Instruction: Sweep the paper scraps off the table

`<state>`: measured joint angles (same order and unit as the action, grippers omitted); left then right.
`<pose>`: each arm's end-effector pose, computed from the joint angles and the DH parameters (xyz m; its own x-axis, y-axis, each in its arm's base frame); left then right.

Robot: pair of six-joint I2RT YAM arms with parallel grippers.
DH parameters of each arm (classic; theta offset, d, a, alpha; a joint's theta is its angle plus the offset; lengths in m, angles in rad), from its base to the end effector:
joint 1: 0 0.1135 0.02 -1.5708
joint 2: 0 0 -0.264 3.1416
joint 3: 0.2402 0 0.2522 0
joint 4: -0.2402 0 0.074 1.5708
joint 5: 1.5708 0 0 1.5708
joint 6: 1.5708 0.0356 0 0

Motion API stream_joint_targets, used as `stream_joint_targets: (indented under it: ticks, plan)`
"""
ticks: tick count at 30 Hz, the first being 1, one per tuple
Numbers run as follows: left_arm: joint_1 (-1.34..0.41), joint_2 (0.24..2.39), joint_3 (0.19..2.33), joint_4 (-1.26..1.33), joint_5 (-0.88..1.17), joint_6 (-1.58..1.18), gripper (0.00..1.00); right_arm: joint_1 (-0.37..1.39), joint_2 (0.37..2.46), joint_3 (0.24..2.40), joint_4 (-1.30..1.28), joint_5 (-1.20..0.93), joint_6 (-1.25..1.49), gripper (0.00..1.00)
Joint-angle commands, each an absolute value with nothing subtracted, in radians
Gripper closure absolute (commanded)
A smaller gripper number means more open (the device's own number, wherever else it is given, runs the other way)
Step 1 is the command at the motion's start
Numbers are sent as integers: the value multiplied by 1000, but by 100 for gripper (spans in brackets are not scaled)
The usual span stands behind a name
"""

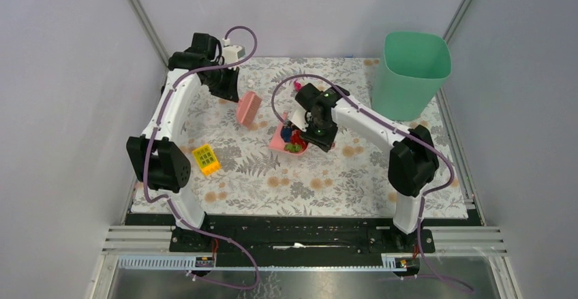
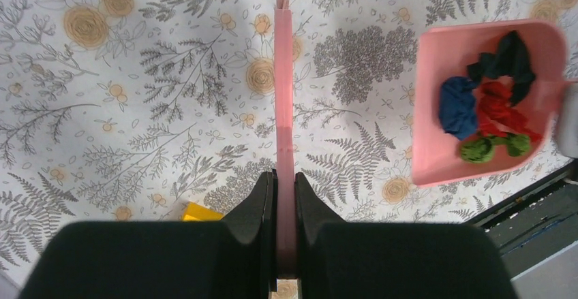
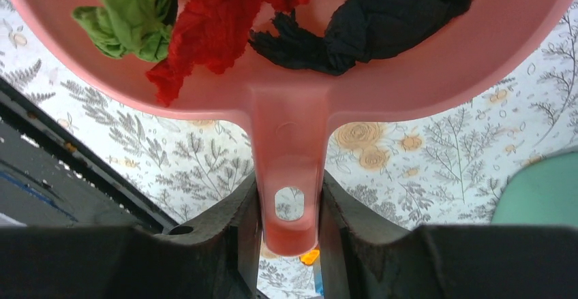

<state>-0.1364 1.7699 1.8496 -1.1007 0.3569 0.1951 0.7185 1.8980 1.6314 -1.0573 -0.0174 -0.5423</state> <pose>0.3626 -0.0623 0.3601 -0.7689 0.2889 -0.5704 0.4662 0.8638 -0.1909 0.2885 0.2531 0.2506 -0.2839 -0.9337 -0.2180 -0.9432 0.3129 -0.1117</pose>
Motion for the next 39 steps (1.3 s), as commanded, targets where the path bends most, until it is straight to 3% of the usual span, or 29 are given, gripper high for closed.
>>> stream_joint_targets:
  ticks: [1,9,16,39]
  plan:
    - [-125,1735,1813,-1062,325,213,100,718,1812,1678,-1164,-6,-580,100]
    - [-120,1723,1735,-1060,344,210,100,679,1772,1787,-1298,-21,-598,100]
    - [-119,1729,1736,-1062,344,204,100,603,1848,2044,-1479,-71,-593,100]
    - [-115,1787,1764,-1066,388,181,100,282,1927,2363,-1480,41,-667,100]
